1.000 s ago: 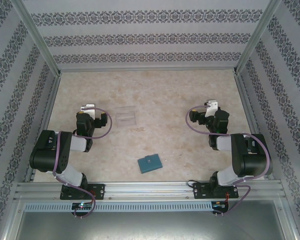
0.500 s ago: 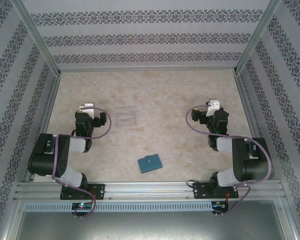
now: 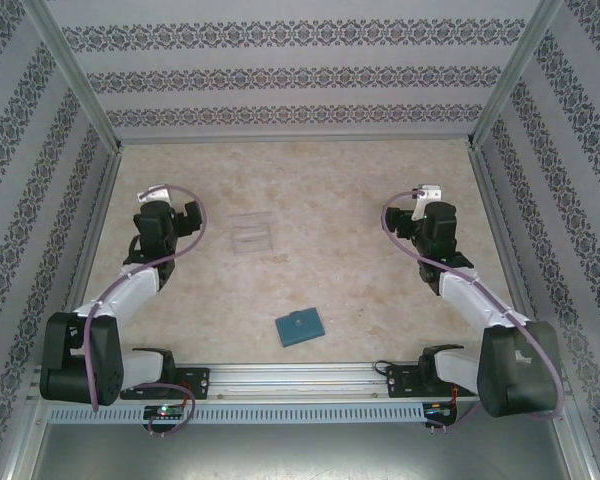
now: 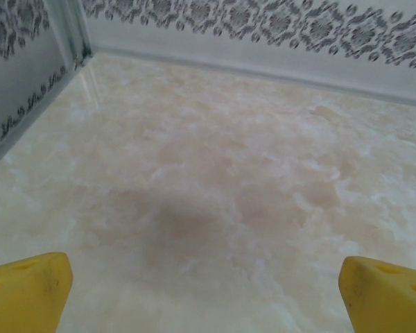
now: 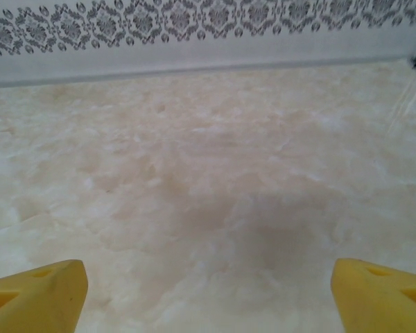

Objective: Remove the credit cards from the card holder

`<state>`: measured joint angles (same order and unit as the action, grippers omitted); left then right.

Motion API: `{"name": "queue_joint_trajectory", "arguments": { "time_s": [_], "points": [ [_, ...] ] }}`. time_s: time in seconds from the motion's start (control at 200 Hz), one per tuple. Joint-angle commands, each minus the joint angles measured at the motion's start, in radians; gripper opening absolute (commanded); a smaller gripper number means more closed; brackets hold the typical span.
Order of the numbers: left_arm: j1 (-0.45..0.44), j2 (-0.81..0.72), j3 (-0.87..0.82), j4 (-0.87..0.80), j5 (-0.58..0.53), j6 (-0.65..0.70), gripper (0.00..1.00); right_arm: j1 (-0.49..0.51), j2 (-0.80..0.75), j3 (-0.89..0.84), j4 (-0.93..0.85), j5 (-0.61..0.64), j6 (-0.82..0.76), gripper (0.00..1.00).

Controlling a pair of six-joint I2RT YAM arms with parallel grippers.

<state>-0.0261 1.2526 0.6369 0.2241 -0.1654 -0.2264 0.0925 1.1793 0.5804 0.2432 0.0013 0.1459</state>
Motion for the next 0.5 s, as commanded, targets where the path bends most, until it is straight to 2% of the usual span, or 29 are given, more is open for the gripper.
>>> {"name": "queue_joint_trajectory", "arguments": {
  "time_s": [0.0,0.23,0.285,0.37,0.495],
  "points": [
    [-0.008,0.023,0.095,-0.347,0.013,-0.138,0.97,0.029,-0.031,0.066,-0.25,0.004,0.098,0.86],
    [-0.031,0.097,0.238,-0.595,0.159,-0.205,0.91,0.093,-0.02,0.161,-0.471,-0.042,0.169,0.83],
    [-0.041,0.119,0.273,-0.639,0.195,-0.216,0.82,0.117,-0.015,0.17,-0.504,-0.04,0.178,0.83],
    [-0.062,0.163,0.334,-0.709,0.231,-0.242,0.78,0.147,-0.01,0.177,-0.539,-0.02,0.194,0.83],
    [-0.095,0.227,0.414,-0.774,0.271,-0.258,0.65,0.173,-0.015,0.174,-0.554,0.0,0.213,0.84]
  ]
}}
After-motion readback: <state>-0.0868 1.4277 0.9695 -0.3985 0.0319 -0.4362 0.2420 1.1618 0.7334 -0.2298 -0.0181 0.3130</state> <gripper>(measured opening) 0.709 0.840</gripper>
